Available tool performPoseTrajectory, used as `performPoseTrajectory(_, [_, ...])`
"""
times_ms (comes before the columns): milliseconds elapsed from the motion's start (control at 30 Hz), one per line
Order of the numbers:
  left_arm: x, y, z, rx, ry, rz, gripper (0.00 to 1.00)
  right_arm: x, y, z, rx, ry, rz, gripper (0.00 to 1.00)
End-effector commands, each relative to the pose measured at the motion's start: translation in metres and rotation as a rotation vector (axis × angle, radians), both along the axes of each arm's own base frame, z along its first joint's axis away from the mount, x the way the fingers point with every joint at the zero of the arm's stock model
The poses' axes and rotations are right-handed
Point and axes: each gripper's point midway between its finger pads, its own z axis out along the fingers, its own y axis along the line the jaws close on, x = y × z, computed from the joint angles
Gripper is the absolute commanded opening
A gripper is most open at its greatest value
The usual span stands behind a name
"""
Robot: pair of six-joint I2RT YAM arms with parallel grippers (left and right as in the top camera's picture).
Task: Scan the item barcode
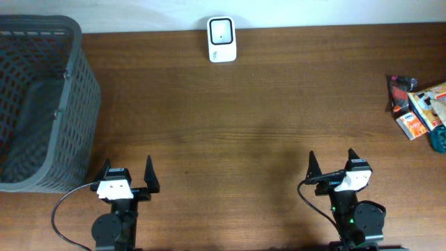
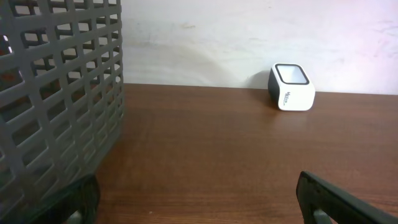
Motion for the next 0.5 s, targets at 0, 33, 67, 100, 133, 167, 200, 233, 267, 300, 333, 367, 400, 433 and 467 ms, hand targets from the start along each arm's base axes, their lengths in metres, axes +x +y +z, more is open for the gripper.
performPoseTrajectory(0, [-0.0001, -0.0018, -0.0017, 0.003, 0.003, -0.013, 0.99, 0.0001, -0.0032, -0.0032, -0.008, 0.003, -0.016, 0.98])
performPoseTrajectory(33, [-0.0001, -0.0018, -0.0017, 0.003, 0.003, -0.013, 0.99, 0.0001, -0.0032, -0.0032, -0.008, 0.003, -0.016, 0.98])
performPoseTrajectory(67, [-0.0001, -0.0018, -0.0017, 0.003, 0.003, -0.013, 0.99, 0.0001, -0.0032, -0.0032, -0.008, 0.003, -0.016, 0.98])
performPoseTrajectory(100, [-0.0001, -0.0018, -0.0017, 0.003, 0.003, -0.013, 0.99, 0.0002, -0.0032, -0.0031, -0.009, 0.003, -0.016, 0.98])
performPoseTrajectory(133, [-0.0001, -0.0018, -0.0017, 0.003, 0.003, -0.013, 0.99, 0.0002, -0.0041, -0.0031, -0.01, 0.003, -0.021, 0.98])
performPoseTrajectory(167, [-0.0001, -0.0018, -0.0017, 0.003, 0.003, -0.013, 0.99, 0.0002, -0.0057, -0.0031, -0.011, 0.003, -0.031, 0.98])
performPoseTrajectory(200, [-0.0001, -0.0018, -0.0017, 0.003, 0.003, -0.013, 0.99, 0.0002, -0.0061, -0.0035, -0.015, 0.004, -0.033, 0.99])
performPoseTrajectory(233, [-0.0001, -0.0018, -0.0017, 0.003, 0.003, -0.013, 0.99, 0.0002, -0.0062, -0.0035, -0.045, 0.003, -0.031, 0.98])
performPoseTrajectory(267, [-0.0001, -0.0018, -0.0017, 0.003, 0.003, -0.013, 0.99, 0.0002, -0.0059, -0.0036, -0.086, 0.002, -0.026, 0.98])
performPoseTrajectory(300, [-0.0001, -0.0018, -0.0017, 0.003, 0.003, -0.013, 0.99, 0.0002, -0.0062, -0.0037, -0.119, 0.001, -0.025, 0.98])
performPoseTrajectory(333, [-0.0001, -0.0018, -0.0017, 0.003, 0.003, -0.013, 0.99, 0.0002, -0.0062, -0.0037, -0.142, 0.0, -0.023, 0.98])
performPoseTrajectory(367, [-0.0001, -0.0018, -0.0017, 0.003, 0.003, -0.013, 0.99, 0.0002, -0.0062, -0.0037, -0.144, 0.0, -0.023, 0.98])
performPoseTrajectory(400, [-0.0001, -0.0018, -0.0017, 0.003, 0.003, -0.013, 0.99, 0.0002, -0.0057, -0.0037, -0.143, 0.0, -0.02, 0.98])
performPoseTrajectory(433, [-0.0001, -0.0018, -0.0017, 0.003, 0.003, -0.013, 0.99, 0.0002, -0.0056, -0.0037, -0.139, 0.0, -0.02, 0.98])
performPoseTrajectory(467, [-0.0001, -0.0018, -0.0017, 0.003, 0.003, -0.013, 0.99, 0.0002, -0.0055, -0.0037, -0.139, 0.0, -0.019, 0.98])
